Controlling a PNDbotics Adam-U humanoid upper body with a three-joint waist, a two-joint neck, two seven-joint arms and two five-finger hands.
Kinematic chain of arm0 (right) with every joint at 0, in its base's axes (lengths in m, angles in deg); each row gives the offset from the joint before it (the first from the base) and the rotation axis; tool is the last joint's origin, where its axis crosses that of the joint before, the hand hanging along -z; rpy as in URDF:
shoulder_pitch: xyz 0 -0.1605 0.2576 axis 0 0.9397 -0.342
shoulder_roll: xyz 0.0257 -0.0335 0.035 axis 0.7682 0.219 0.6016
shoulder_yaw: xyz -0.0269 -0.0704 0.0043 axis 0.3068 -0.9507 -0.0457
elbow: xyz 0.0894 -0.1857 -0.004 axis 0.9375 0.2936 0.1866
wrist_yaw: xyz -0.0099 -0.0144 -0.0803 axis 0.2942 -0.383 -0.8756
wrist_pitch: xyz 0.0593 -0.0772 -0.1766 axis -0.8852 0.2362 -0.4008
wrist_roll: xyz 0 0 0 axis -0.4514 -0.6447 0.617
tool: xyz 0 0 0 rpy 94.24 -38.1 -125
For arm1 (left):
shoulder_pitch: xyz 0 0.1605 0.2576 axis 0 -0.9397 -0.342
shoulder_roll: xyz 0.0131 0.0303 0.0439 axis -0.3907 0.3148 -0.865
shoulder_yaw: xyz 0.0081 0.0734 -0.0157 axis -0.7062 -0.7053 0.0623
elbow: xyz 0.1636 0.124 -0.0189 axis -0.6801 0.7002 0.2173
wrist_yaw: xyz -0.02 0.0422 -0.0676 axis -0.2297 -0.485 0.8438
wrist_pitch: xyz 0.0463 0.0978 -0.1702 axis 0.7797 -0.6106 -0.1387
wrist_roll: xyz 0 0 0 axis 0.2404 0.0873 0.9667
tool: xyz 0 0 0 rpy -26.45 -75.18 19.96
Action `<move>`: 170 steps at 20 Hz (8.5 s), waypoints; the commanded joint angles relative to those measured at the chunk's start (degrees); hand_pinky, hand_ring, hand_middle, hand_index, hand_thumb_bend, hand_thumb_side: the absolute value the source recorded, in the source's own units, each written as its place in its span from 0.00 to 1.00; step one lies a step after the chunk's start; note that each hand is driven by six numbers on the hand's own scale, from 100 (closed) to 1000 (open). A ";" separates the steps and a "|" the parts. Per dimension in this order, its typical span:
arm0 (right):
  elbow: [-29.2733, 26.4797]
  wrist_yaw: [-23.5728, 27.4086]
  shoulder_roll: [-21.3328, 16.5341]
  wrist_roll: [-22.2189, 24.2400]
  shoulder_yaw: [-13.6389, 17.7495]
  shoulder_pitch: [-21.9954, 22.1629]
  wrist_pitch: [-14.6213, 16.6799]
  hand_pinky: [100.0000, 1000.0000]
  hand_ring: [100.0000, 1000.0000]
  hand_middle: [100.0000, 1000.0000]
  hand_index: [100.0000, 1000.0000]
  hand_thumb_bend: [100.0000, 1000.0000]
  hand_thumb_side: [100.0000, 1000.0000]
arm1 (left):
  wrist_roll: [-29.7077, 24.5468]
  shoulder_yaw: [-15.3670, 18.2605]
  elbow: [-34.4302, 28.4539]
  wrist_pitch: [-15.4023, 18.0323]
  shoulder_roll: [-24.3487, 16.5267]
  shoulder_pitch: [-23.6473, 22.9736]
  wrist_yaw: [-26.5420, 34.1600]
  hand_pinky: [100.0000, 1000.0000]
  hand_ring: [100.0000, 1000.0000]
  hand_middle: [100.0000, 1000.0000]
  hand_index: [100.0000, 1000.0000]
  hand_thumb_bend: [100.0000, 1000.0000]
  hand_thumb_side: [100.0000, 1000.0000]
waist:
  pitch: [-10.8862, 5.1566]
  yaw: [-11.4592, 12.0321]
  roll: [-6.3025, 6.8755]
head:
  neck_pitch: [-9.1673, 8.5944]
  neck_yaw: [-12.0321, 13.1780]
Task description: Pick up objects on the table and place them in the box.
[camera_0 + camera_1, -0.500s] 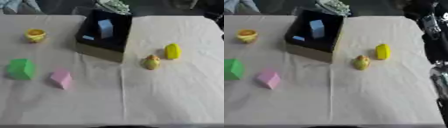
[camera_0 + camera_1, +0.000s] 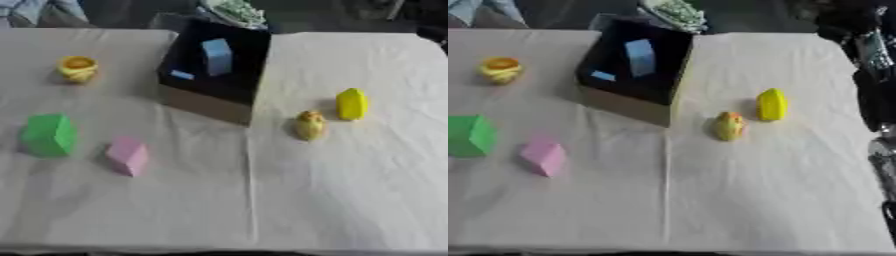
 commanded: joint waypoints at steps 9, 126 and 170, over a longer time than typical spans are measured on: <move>-1.12 -2.31 -6.23 -0.08 0.84 -0.70 1.87 0.81 0.78 0.65 0.75 0.00 0.63 | -0.19 0.20 -0.86 0.33 -0.79 0.72 -0.86 0.70 0.74 0.68 0.81 0.37 0.43 | 1.74 0.16 0.55 | 0.27 -0.43; 11.33 -42.38 -27.27 14.34 -13.64 -26.45 -9.52 0.68 0.63 0.46 0.53 0.00 0.00 | -2.85 -2.00 -0.86 -0.54 0.21 4.01 -0.71 0.71 0.75 0.69 0.81 0.32 0.49 | 9.21 3.92 -0.08 | -2.98 -5.91; 42.03 -57.36 2.81 19.58 -20.06 -55.03 3.52 0.87 0.93 0.84 0.89 0.00 0.57 | -6.32 -4.02 -0.86 0.04 0.98 10.86 3.53 0.70 0.75 0.69 0.81 0.34 0.47 | 12.43 10.92 -1.39 | -7.43 -14.74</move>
